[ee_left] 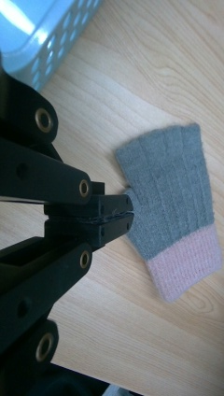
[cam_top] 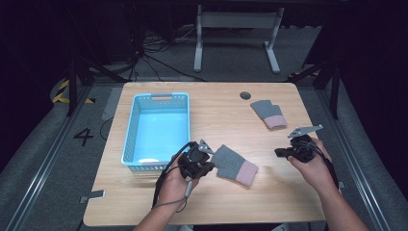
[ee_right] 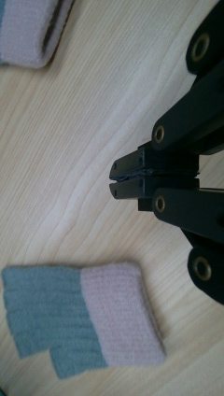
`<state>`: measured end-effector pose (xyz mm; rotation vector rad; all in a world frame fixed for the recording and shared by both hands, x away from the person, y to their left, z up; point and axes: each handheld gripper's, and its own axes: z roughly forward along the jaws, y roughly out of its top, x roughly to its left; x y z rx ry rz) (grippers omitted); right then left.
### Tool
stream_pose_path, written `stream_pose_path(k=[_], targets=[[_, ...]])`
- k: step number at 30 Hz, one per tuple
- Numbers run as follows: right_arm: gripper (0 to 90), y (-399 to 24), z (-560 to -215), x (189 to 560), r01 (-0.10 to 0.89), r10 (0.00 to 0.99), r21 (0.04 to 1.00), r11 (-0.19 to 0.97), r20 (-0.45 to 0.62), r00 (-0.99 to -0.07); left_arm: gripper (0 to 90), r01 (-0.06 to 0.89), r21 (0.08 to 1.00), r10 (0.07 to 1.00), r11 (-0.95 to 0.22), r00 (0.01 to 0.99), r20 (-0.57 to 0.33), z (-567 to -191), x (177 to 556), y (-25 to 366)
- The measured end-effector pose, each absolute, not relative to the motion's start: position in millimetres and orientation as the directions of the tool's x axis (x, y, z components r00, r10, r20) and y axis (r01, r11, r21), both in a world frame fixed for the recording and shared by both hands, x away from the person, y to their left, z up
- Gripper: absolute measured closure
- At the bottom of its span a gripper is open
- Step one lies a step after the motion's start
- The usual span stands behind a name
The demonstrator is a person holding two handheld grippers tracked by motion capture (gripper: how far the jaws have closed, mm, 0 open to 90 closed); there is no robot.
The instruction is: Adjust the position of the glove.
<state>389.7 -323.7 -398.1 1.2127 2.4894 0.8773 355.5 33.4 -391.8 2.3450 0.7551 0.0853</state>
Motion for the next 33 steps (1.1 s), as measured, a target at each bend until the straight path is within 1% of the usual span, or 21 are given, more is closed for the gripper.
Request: stream_pose_path(k=[6, 7, 8, 10, 13, 18, 19, 22, 24, 28, 33], targets=[[90.0, -309, -395, 380, 0.606, 0.732, 0.616, 0.503, 0.069, -0.678, 89.7, 0.500, 0.624, 0.532, -0.601, 0.832, -0.154, -395, 358, 28], [90.0, -309, -395, 380, 0.606, 0.732, 0.616, 0.503, 0.069, -0.678, 89.7, 0.498, 0.635, 0.540, -0.590, 0.828, -0.147, -397, 359, 26], [90.0, -301, -396, 377, 0.599, 0.709, 0.615, 0.513, 0.089, -0.700, 89.7, 0.511, 0.659, 0.557, -0.551, 0.814, -0.165, -400, 362, 22], [90.0, -294, -398, 374, 0.593, 0.692, 0.613, 0.522, 0.102, -0.715, 89.8, 0.519, 0.662, 0.568, -0.541, 0.806, -0.167, -405, 363, 13], [90.0, -280, -400, 370, 0.574, 0.660, 0.617, 0.538, 0.114, -0.742, 89.7, 0.510, 0.646, 0.573, -0.568, 0.808, -0.135, -414, 364, -2], [90.0, -261, -406, 365, 0.551, 0.618, 0.626, 0.553, 0.136, -0.775, 89.8, 0.521, 0.620, 0.598, -0.587, 0.795, -0.102, -421, 367, -11], [89.6, -253, -411, 365, 0.537, 0.590, 0.611, 0.583, 0.137, -0.796, 89.8, 0.532, 0.606, 0.610, -0.591, 0.787, -0.096, -424, 369, -12], [89.6, -244, -418, 364, 0.528, 0.569, 0.599, 0.602, 0.143, -0.810, 89.8, 0.540, 0.583, 0.618, -0.608, 0.782, -0.080, -428, 371, -14], [89.6, -239, -422, 364, 0.525, 0.565, 0.597, 0.607, 0.140, -0.813, 89.8, 0.538, 0.569, 0.622, -0.622, 0.781, -0.060, -432, 372, -17], [89.6, -233, -427, 364, 0.519, 0.555, 0.587, 0.621, 0.138, -0.820, 89.8, 0.552, 0.547, 0.629, -0.629, 0.775, -0.058, -437, 374, -19], [88.7, -231, -433, 365, 0.522, 0.559, 0.539, 0.661, 0.110, -0.822, 89.9, 0.553, 0.526, 0.620, -0.646, 0.782, -0.060, -442, 373, -22]])
